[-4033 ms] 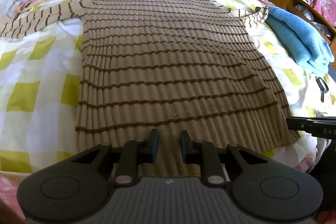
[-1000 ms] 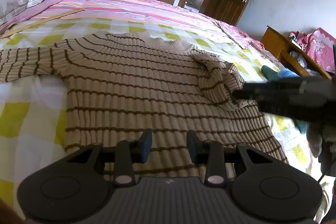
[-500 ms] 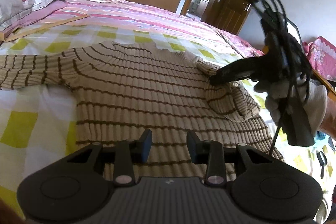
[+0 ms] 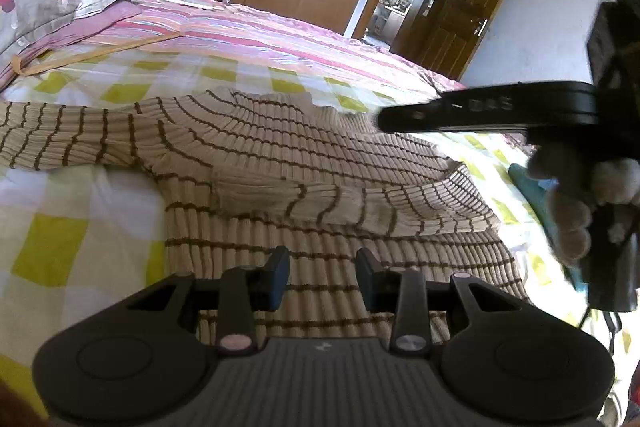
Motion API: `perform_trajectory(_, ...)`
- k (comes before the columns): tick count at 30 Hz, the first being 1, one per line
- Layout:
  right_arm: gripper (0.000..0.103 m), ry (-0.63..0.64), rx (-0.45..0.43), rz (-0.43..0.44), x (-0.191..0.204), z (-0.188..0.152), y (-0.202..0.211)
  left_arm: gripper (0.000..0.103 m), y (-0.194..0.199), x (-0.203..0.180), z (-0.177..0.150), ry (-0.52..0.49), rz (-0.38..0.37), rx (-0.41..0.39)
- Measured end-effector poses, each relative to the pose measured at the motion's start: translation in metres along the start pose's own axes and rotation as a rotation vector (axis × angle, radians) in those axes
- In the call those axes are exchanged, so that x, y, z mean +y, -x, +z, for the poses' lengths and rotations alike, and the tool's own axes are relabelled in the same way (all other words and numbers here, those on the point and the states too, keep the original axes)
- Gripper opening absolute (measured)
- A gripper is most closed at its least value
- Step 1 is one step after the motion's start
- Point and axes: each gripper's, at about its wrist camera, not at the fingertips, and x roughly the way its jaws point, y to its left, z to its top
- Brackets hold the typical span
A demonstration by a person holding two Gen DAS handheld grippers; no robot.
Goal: Fold small clothes
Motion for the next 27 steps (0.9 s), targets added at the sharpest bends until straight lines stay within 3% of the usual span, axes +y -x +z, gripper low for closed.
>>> perform_trajectory(6, 0.023, -0.071, 0.017, -0.150, -0.049, -0.019, 0.027, 0.041, -0.006, 0.000, -0.002, -0.006, 0.019, 0.010)
perform_trajectory(12, 0.023, -0.107, 0.152, -0.388, -0.095, -0.058, 0.008, 0.041, -0.014, 0.005, -0.005, -0.006, 0.057, 0.025)
perform_trajectory(15, 0.023, -0.171, 0.197, -0.446, -0.110, -0.070, 0.003, 0.041, -0.017, 0.008, -0.005, 0.001, 0.071, 0.031)
perform_trajectory(19, 0.023, -0.105, 0.129, -0.389, -0.087, -0.061, 0.016, 0.041, -0.017, 0.012, -0.004, 0.009, 0.083, 0.027)
perform_trajectory(23, 0.023, -0.017, 0.076, -0.207, -0.046, -0.043, 0.010, 0.041, -0.014, 0.018, -0.001, 0.019, 0.098, 0.010)
perform_trajectory(27, 0.027, 0.094, 0.083, -0.048, -0.009, -0.030, -0.021, 0.041, -0.008, 0.025, 0.003, 0.028, 0.111, -0.013)
